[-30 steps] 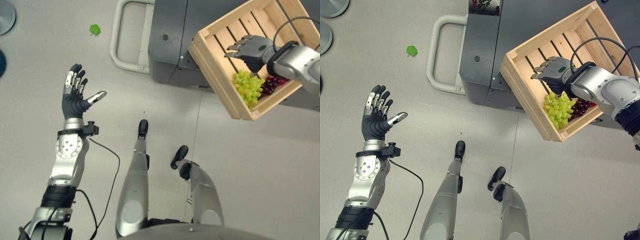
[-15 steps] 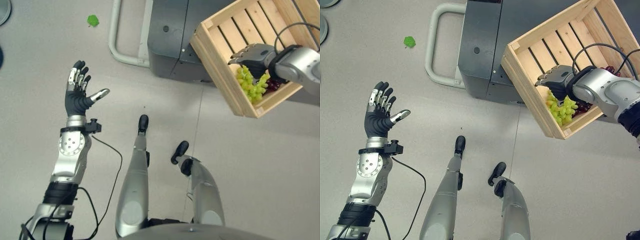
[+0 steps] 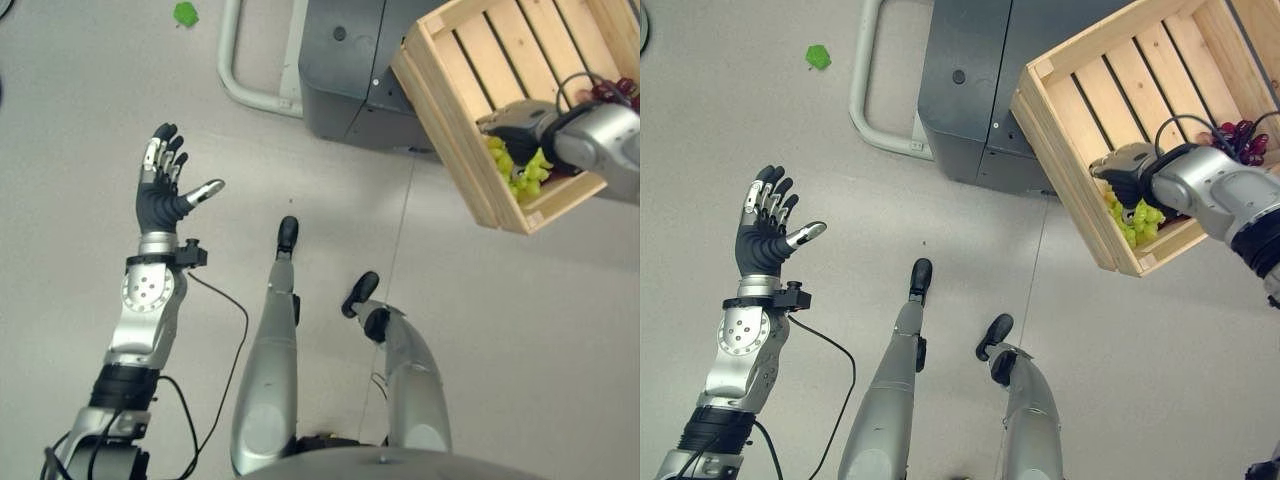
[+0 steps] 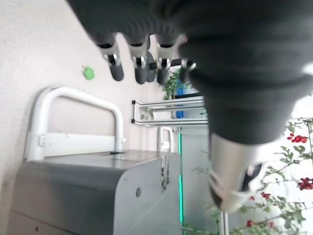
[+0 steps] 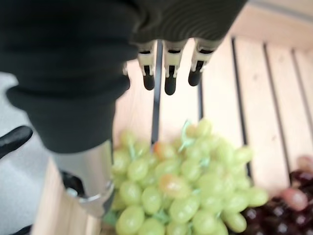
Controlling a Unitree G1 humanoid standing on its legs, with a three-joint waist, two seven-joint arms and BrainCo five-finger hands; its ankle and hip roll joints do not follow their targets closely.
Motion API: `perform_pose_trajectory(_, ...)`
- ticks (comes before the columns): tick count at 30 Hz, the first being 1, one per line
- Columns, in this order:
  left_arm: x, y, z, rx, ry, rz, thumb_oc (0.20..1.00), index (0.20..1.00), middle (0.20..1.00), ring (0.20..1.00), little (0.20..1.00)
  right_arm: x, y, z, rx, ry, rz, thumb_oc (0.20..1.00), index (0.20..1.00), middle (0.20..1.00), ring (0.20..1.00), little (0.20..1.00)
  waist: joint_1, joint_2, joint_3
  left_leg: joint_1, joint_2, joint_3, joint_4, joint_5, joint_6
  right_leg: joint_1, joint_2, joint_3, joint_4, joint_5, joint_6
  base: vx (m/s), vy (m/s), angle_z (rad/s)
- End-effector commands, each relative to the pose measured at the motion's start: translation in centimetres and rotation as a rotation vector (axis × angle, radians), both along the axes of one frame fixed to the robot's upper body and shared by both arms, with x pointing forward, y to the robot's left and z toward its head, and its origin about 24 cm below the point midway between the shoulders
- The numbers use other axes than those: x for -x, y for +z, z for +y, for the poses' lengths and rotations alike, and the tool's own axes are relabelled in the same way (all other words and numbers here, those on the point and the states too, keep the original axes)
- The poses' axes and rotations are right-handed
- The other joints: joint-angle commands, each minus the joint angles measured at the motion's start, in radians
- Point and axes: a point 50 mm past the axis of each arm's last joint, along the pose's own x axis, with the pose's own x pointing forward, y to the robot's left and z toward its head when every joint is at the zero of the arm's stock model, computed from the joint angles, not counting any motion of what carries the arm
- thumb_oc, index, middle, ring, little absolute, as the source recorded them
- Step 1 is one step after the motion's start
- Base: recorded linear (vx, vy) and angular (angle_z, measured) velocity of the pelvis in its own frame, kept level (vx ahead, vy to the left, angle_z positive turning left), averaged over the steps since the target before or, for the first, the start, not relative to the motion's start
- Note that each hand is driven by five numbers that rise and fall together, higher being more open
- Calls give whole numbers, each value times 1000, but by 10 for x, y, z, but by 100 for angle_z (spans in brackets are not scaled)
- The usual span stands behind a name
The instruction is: Pick up the fruits from the basket on one side to the basket on the other side
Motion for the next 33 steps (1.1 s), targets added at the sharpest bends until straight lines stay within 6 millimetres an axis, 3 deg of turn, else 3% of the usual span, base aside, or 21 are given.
perform_pose_trajectory(1, 5, 36, -15, 12, -54, -192, 1000, 1000, 1000, 1000, 1000, 3, 12, -16, 44, -69, -30, 1000, 1000, 1000, 1000, 1000, -33, 18, 17, 33, -24, 33, 130, -202, -10, 26, 31, -1, -264, 163, 83, 0, 0, 0)
perform_pose_trajectory(4, 5, 32, -16, 16, -53, -181, 1000, 1000, 1000, 1000, 1000, 5, 4, -22, 51, -90, -5, 1000, 1000, 1000, 1000, 1000, -42, 20, 17, 42, -24, 25, 134, -227, -16, 31, 34, 16, -248, 135, 91, 27, -11, 3)
perform_pose_trajectory(6, 4, 34, -18, 19, -62, -187, 1000, 1000, 1000, 1000, 1000, 7, 0, -33, 47, -132, -4, 1000, 1000, 1000, 1000, 1000, -44, 22, 17, 12, -28, 33, 136, -204, -8, 1, 29, 5, -245, 153, 82, 11, -8, 9)
perform_pose_trajectory(7, 4, 32, -21, 24, -69, -180, 1000, 1000, 1000, 1000, 1000, 8, -10, -42, 46, -168, 18, 1000, 1000, 1000, 1000, 1000, -49, 27, 17, 24, -28, 25, 138, -228, -14, 6, 29, 22, -230, 128, 90, 10, -4, 7)
perform_pose_trajectory(8, 4, 34, -21, 22, -70, -187, 1000, 1000, 1000, 1000, 1000, 8, -8, -43, 43, -169, 10, 1000, 1000, 1000, 1000, 1000, -47, 26, 17, 3, -30, 33, 137, -206, -7, -11, 26, 8, -236, 150, 82, 77, -16, 3)
perform_pose_trajectory(9, 3, 31, -22, 27, -74, -175, 1000, 1000, 1000, 1000, 1000, 9, -17, -49, 45, -195, 26, 1000, 1000, 1000, 1000, 1000, -52, 30, 17, 18, -29, 27, 143, -231, -13, -2, 27, 26, -225, 126, 90, -59, 29, 0)
perform_pose_trajectory(10, 3, 33, -22, 24, -75, -182, 1000, 1000, 1000, 1000, 1000, 9, -15, -49, 43, -196, 18, 1000, 1000, 1000, 1000, 1000, -50, 29, 17, -4, -30, 35, 142, -209, -6, -20, 24, 12, -231, 148, 82, 0, 0, 0)
perform_pose_trajectory(14, 3, 28, -24, 33, -78, -164, 1000, 1000, 1000, 1000, 1000, 12, -38, -60, 31, -238, 55, 1000, 1000, 1000, 1000, 1000, -58, 39, 17, 8, -29, 31, 148, -237, -9, -17, 26, 31, -216, 124, 92, 22, -10, -1)
perform_pose_trajectory(16, 3, 31, -25, 29, -80, -176, 1000, 1000, 1000, 1000, 1000, 13, -40, -61, 22, -245, 53, 1000, 1000, 1000, 1000, 1000, -58, 40, 17, -16, -30, 39, 145, -211, -2, -39, 22, 19, -223, 148, 85, -54, 10, 0)
perform_pose_trajectory(23, 3, 31, -28, 30, -95, -174, 1000, 1000, 1000, 1000, 1000, 19, -54, -71, 15, -273, 77, 1000, 1000, 1000, 1000, 1000, -63, 49, 17, -22, -34, 39, 139, -211, 1, -55, 20, 24, -208, 144, 90, 12, -4, 0)
perform_pose_trajectory(25, 4, 29, -28, 30, -95, -166, 1000, 1000, 1000, 1000, 1000, 22, -58, -75, 30, -283, 94, 1000, 1000, 1000, 1000, 1000, -65, 48, 17, 0, -33, 31, 142, -237, -5, -40, 22, 39, -195, 118, 99, 40, -15, -1)
perform_pose_trajectory(26, 4, 31, -29, 27, -98, -174, 1000, 1000, 1000, 1000, 1000, 22, -55, -76, 37, -288, 87, 1000, 1000, 1000, 1000, 1000, -63, 49, 17, -23, -34, 38, 141, -215, 2, -62, 18, 27, -198, 139, 90, 18, -27, 4)
perform_pose_trajectory(27, 5, 30, -28, 27, -98, -171, 1000, 1000, 1000, 1000, 1000, 24, -57, -80, 53, -298, 98, 890, 890, 890, 890, 890, -64, 50, 17, -2, -33, 30, 140, -237, -5, -49, 20, 41, -190, 114, 99, -47, -5, 5)
perform_pose_trajectory(28, 5, 32, -28, 26, -98, -179, 1000, 1000, 1000, 1000, 1000, 24, -55, -81, 56, -302, 89, 576, 576, 576, 576, 576, -64, 50, 17, -25, -34, 37, 136, -214, 1, -70, 17, 28, -195, 136, 91, 0, 0, 0)
perform_pose_trajectory(29, 5, 32, -28, 26, -97, -179, 1000, 1000, 1000, 1000, 1000, 24, -55, -81, 56, -302, 89, 325, 325, 325, 325, 325, -64, 50, 17, -25, -34, 38, 136, -214, 1, -70, 16, 28, -195, 135, 91, -59, 11, 4)
perform_pose_trajectory(30, 6, 32, -28, 26, -95, -181, 1000, 1000, 1000, 1000, 1000, 24, -55, -81, 61, -304, 92, 200, 200, 200, 200, 200, -64, 50, 17, -25, -34, 37, 133, -213, 1, -71, 17, 27, -195, 136, 91, 68, -31, 7)
perform_pose_trajectory(31, 6, 31, -27, 26, -93, -175, 1000, 1000, 1000, 1000, 1000, 25, -57, -81, 67, -302, 99, 200, 200, 200, 200, 200, -65, 49, 17, -5, -34, 30, 135, -235, -5, -53, 20, 41, -189, 113, 100, 5, -18, 5)
perform_pose_trajectory(33, 6, 33, -27, 24, -87, -185, 1000, 1000, 1000, 1000, 1000, 23, -54, -77, 68, -287, 90, 200, 200, 200, 200, 200, -65, 46, 17, -28, -33, 36, 131, -213, 1, -75, 17, 26, -193, 134, 91, 5, -14, 2)
